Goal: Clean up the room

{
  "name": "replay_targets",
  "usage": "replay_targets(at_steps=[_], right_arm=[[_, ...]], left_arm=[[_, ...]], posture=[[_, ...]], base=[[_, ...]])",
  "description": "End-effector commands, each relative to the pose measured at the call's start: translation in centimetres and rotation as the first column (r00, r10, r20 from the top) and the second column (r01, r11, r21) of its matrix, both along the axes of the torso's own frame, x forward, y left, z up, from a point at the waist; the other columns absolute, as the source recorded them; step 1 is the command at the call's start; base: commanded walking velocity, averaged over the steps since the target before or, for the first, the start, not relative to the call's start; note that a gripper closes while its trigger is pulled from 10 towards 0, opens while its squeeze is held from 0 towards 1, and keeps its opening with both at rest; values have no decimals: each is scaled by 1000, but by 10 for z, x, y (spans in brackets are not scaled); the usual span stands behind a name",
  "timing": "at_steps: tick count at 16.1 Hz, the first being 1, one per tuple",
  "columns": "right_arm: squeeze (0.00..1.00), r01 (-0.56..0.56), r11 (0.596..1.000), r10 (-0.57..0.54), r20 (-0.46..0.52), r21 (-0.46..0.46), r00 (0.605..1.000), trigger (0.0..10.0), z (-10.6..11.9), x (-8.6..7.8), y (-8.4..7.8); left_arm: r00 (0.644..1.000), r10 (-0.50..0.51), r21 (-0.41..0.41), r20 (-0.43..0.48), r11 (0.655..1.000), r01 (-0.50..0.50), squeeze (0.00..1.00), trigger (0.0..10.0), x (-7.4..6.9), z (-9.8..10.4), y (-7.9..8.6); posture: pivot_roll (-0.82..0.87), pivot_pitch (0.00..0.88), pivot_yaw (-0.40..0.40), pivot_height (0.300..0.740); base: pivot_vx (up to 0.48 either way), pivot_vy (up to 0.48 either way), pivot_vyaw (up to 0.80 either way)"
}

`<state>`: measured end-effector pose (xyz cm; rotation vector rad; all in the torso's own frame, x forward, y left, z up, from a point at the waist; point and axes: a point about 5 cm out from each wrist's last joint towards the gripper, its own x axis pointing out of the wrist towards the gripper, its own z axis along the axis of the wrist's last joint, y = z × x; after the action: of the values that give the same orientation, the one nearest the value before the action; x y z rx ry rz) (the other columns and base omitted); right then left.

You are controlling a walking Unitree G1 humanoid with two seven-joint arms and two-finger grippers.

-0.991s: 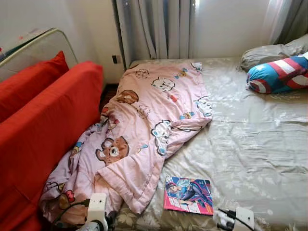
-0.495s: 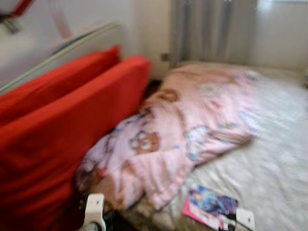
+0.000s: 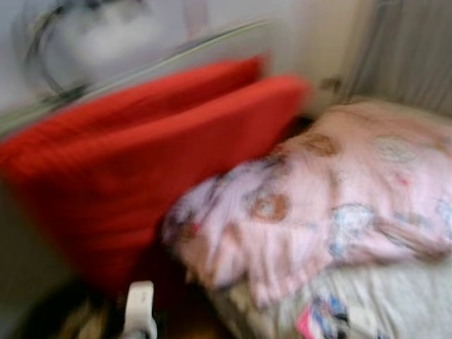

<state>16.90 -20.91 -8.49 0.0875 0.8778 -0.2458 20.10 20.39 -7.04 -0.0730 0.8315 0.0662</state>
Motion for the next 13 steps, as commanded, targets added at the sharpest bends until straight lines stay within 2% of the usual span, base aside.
replay_targets(at_steps=[1, 4, 7, 13], right_arm=[[0, -8, 1000, 8, -17, 3, 1000, 10000, -2, -4, 1], [0, -24, 1000, 24, -6, -10, 1000, 10000, 2, 3, -4], [0, -3, 1000, 3, 1, -2, 1000, 10000, 3, 6, -6], [0, -12, 1000, 12, -4, 13, 1000, 10000, 0, 1, 3]], left_arm=[[1000, 16, -12, -16, 1000, -16, 0, 10000, -1, -2, -2], [999, 32, -23, -8, 999, -32, 0, 10000, 0, -1, -6], [999, 30, -24, -11, 999, -30, 0, 10000, -2, -3, -7], [999, 27, -17, -24, 999, -27, 0, 10000, -7, -5, -5]], posture=[[-98, 0, 14, 740], [-89, 0, -5, 740], [-89, 0, 5, 740], [-92, 0, 22, 740]], base=[[0, 0, 800], [0, 0, 610], [0, 0, 0], [0, 0, 0]])
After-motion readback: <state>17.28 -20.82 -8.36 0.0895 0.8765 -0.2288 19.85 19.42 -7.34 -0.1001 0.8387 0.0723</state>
